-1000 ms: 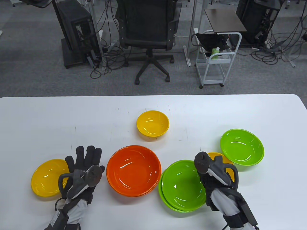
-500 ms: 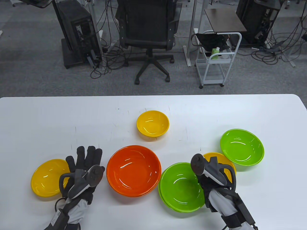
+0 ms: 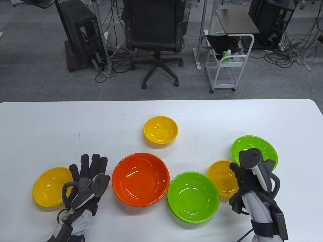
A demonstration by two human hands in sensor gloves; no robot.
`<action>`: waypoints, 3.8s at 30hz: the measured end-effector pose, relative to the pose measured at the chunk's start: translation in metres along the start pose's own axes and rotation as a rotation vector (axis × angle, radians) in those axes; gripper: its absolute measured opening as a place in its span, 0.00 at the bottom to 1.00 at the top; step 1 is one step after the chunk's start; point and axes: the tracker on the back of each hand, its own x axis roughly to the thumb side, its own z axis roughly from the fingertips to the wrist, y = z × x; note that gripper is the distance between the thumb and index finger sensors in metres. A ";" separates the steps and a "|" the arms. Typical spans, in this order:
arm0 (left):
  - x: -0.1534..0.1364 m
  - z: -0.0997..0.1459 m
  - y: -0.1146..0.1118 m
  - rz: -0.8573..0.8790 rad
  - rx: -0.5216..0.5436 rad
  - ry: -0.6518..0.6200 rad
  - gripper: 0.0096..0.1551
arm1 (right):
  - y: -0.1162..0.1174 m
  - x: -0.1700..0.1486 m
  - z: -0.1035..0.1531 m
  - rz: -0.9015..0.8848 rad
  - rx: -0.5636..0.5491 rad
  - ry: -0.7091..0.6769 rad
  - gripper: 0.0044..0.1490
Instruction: Nest bowls by color group
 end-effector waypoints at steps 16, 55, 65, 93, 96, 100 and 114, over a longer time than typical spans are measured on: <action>0.001 0.000 -0.002 -0.006 -0.022 -0.007 0.42 | 0.031 -0.075 -0.060 -0.207 0.153 0.264 0.57; -0.005 -0.001 -0.003 0.022 -0.015 0.008 0.42 | 0.005 -0.038 -0.034 -0.576 -0.071 -0.106 0.42; -0.006 -0.001 -0.003 0.015 -0.018 0.006 0.42 | 0.002 0.004 -0.004 -0.396 0.024 -0.406 0.32; -0.003 -0.001 -0.006 0.002 -0.044 0.000 0.43 | 0.032 0.050 0.046 0.116 0.225 -0.640 0.30; -0.003 -0.001 -0.006 0.003 -0.045 0.002 0.42 | 0.035 0.050 0.046 0.127 0.239 -0.641 0.30; -0.003 -0.001 -0.006 -0.001 -0.053 0.000 0.42 | 0.038 0.046 0.041 0.099 0.232 -0.622 0.29; -0.002 -0.002 -0.007 -0.006 -0.070 -0.003 0.43 | 0.070 0.045 0.034 0.273 0.286 -0.617 0.31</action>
